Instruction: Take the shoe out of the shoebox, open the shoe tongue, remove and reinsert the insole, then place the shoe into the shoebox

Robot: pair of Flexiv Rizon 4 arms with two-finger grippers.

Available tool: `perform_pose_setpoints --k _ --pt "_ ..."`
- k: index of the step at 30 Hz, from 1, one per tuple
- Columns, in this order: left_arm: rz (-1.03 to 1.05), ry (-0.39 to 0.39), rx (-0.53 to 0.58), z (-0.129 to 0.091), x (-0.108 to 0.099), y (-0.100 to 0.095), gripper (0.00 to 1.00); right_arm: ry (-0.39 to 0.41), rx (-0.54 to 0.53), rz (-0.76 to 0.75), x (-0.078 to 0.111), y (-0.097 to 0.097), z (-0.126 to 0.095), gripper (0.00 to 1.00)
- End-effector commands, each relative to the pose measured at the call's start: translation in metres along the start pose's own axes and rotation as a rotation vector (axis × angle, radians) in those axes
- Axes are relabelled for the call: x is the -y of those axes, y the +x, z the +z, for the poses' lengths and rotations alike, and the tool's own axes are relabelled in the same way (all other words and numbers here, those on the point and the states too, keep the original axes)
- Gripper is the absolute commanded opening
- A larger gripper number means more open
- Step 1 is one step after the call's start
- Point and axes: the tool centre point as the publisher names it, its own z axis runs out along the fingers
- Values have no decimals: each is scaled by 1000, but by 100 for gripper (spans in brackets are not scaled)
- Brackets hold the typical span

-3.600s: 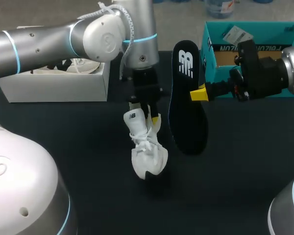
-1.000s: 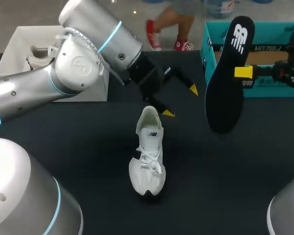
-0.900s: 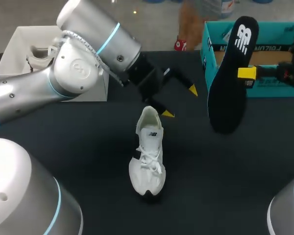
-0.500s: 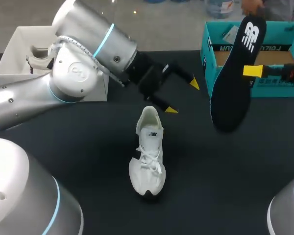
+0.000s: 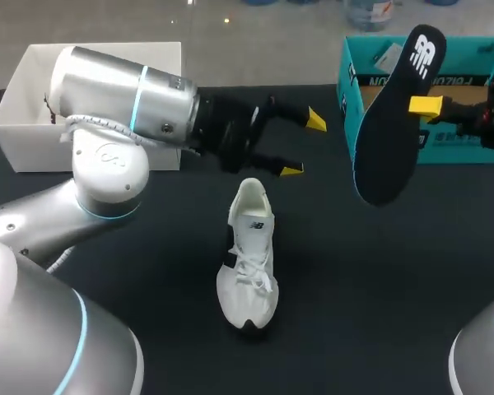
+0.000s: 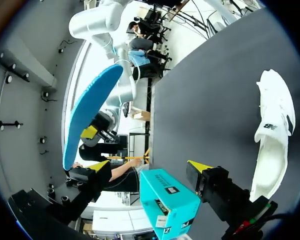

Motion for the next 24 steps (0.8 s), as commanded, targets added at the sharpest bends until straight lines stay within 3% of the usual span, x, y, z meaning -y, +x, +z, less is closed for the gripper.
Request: perform_pose_setpoints --k 1,10,21,24 --pt "33 -17 27 -6 11 -8 100 117 -14 66 -15 -19 2 0" --pt "149 -32 107 -14 20 -38 100 282 90 200 -14 -45 6 0" --pt "168 18 233 2 22 -57 100 305 109 248 -22 -69 25 0" --pt "171 15 258 10 23 -58 94 287 98 273 -25 -73 31 0"
